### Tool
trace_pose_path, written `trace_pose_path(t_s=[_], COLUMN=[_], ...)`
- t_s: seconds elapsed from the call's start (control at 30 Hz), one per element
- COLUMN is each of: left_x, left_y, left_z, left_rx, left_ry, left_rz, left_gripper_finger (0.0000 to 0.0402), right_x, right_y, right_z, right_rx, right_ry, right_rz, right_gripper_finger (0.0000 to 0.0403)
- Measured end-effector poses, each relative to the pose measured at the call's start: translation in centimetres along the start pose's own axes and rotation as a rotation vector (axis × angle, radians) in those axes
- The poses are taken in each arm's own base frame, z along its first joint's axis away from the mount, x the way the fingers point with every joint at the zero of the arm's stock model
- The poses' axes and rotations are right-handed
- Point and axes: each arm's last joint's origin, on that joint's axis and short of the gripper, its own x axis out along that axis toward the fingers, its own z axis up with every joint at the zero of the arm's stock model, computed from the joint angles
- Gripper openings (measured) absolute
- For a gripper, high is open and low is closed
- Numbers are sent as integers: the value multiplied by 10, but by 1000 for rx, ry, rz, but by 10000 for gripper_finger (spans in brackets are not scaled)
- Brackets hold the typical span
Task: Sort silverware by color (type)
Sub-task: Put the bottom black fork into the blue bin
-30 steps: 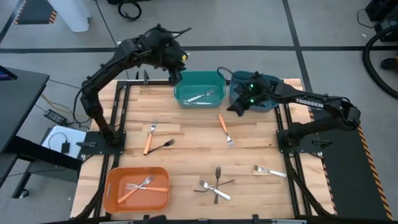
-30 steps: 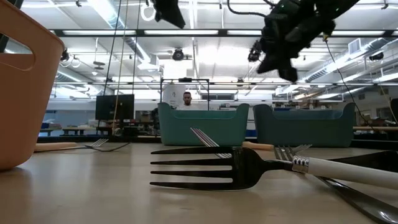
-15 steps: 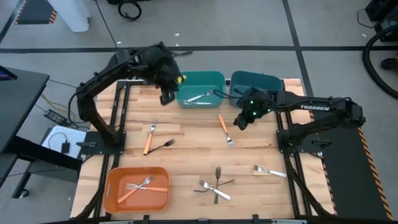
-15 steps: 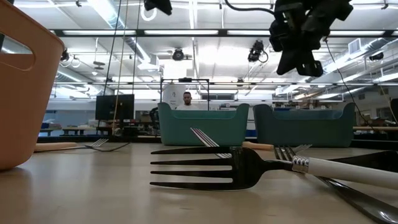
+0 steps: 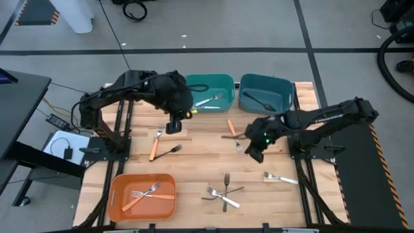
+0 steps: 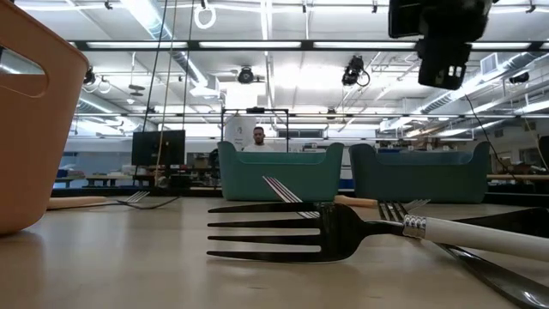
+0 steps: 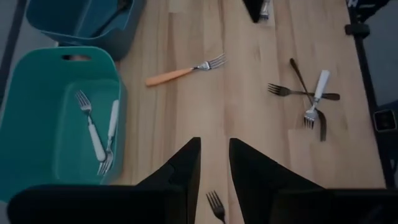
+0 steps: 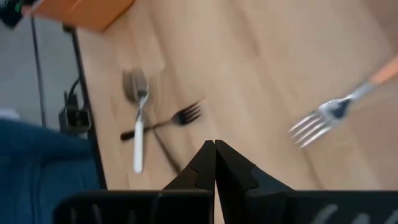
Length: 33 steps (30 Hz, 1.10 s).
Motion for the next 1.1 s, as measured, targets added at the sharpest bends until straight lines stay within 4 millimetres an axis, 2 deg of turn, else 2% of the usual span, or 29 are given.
trace_pose_path(t_s=[0.33, 0.47, 0.63, 0.73, 0.97, 1.1], left_x=[0, 0, 0, -1, -1, -1], left_y=[-27, -33, -32, -31, -30, -30], left_z=[2, 5, 6, 6, 7, 7], left_rx=[-82, -135, -265, -308, -336, -359], left_ry=[0, -37, -60, -72, -83, -85], left_rz=[-18, 45, 135, 167, 184, 184], left_gripper_finger=[94, 94, 94, 94, 94, 94], right_x=[52, 69, 80, 91, 133, 141], right_y=[33, 40, 50, 54, 59, 64], right_z=[-20, -30, -40, -46, -57, -61], right_rx=[-206, -289, -459, -540, -599, -587], right_ry=[123, 173, 194, 171, 166, 172], right_rz=[44, 46, 79, 40, 28, 89], right_gripper_finger=[59, 84, 107, 112, 112, 112])
